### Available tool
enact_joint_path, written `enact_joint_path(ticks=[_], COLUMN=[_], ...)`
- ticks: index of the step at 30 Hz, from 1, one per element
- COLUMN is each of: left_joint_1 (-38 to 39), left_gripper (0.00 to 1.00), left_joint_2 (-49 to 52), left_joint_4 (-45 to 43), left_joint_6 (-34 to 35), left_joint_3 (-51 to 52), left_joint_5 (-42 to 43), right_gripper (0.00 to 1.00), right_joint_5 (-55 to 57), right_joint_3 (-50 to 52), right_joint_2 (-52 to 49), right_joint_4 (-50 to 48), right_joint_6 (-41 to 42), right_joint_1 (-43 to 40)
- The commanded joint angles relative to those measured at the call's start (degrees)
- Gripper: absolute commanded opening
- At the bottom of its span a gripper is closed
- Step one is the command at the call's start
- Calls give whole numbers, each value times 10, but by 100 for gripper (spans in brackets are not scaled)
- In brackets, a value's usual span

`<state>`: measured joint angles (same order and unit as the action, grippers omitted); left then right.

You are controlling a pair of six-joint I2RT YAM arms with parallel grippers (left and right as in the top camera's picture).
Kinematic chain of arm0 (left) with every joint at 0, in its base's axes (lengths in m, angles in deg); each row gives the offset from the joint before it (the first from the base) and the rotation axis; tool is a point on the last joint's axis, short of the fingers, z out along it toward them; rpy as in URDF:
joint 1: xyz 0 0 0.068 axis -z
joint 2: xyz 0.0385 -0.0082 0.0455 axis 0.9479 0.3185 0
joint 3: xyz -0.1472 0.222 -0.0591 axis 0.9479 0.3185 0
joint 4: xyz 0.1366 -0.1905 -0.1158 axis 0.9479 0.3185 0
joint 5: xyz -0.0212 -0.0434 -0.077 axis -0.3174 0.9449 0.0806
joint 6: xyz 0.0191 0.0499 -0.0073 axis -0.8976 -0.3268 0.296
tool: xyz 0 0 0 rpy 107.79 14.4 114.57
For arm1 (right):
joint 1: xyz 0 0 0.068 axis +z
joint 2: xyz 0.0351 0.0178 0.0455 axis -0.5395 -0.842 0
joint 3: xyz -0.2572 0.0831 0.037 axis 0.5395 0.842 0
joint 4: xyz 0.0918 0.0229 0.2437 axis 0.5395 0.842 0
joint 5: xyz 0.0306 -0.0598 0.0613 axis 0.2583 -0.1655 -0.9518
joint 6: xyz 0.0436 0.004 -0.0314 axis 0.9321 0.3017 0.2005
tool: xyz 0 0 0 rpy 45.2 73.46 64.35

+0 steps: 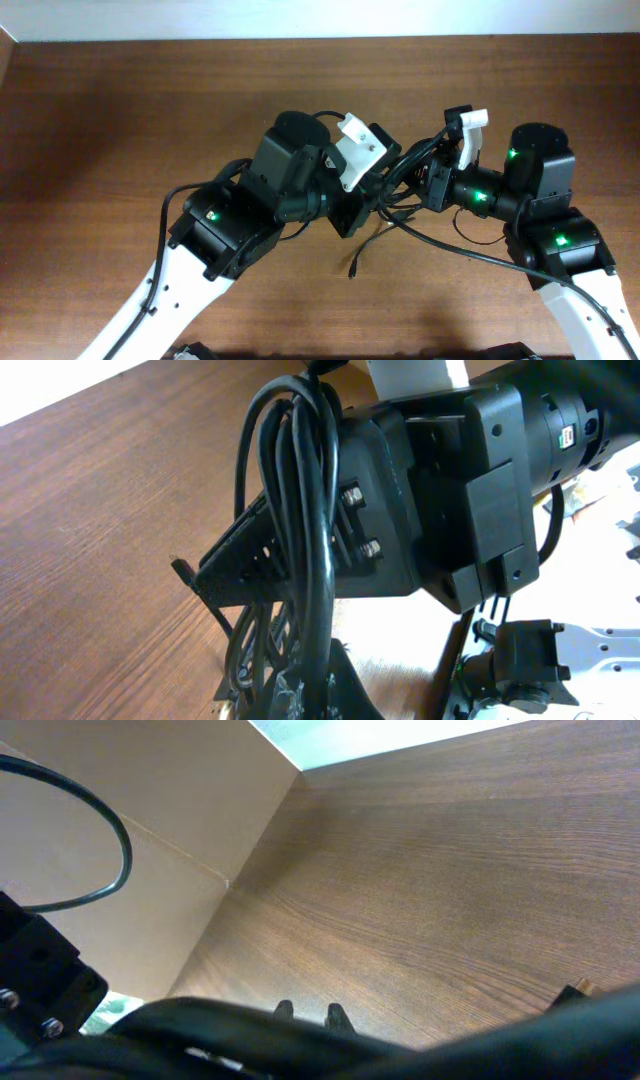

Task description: Untangle cables

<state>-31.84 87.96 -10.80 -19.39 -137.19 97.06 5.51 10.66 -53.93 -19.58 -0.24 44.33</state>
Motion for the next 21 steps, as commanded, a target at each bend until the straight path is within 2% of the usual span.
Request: enact_joint_path(ticks=[1,5,9,21], left_joint_1=[5,5,5,4], left_gripper=[0,0,0,0], left_joint_2=[0,0,0,3], left_joint_4=[17,43,50,75], left_joint_6=[3,13,91,130], left_joint_3=[-6,-6,-6,-5], left_joint_5=[-54,-146,-228,-272], right_gripper=[4,4,4,4], right_joint_5=[-28,-28,-29,-31], right_joint_3=[-2,-2,-2,-2], right_joint_2=[8,34,62,135], right_joint_4=[-7,-7,-7,-20], right_joint_6=[-5,-5,-5,-4], right_joint_1=[-2,-2,-2,-2])
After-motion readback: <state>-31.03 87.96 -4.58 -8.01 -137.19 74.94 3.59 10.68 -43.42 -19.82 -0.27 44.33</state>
